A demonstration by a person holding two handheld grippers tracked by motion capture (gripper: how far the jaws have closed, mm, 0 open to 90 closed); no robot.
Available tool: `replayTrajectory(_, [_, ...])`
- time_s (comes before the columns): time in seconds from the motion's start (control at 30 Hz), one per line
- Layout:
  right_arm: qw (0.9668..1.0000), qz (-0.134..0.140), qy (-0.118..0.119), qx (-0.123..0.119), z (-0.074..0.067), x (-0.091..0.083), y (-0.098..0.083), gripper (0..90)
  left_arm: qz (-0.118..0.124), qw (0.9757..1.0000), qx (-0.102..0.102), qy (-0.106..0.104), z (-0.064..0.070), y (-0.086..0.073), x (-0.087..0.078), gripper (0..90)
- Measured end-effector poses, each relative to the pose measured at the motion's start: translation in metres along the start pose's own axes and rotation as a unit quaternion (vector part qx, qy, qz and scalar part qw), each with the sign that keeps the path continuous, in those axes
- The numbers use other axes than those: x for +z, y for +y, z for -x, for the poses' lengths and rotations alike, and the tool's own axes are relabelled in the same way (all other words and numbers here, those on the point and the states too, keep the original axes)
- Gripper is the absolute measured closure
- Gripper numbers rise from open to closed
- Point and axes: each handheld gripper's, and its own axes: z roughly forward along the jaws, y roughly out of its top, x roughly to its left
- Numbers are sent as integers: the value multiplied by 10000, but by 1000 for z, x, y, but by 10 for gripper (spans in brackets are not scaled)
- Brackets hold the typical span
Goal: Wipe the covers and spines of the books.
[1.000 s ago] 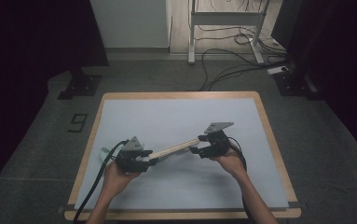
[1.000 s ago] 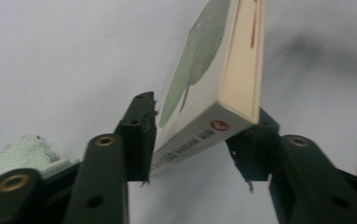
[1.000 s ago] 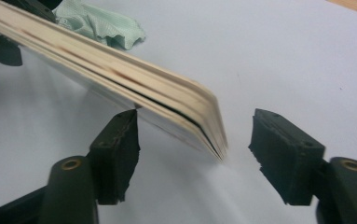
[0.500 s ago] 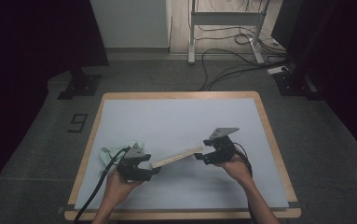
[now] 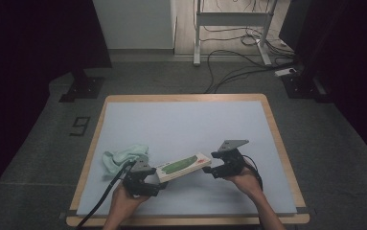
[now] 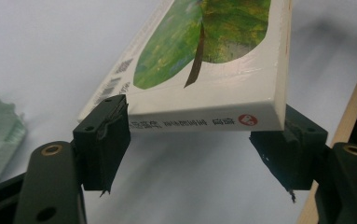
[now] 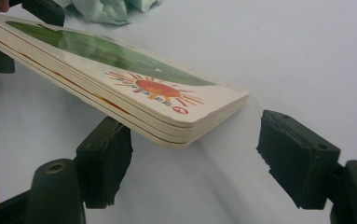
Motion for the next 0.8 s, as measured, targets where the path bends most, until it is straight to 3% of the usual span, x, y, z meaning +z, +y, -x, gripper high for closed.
replayTrajectory(0.3, [9999,-14,70,72,-5,2,-19,255,0,10000,-81,-11,10,-13,4,275])
replayTrajectory(0.57, [9999,-51,95,64,-9,5,-32,265,-116,9998,-4,150,18,-22,9,274])
replayTrajectory(0.8, [9999,-65,116,30,-14,5,-42,265,-244,9994,-5,256,16,-28,11,274])
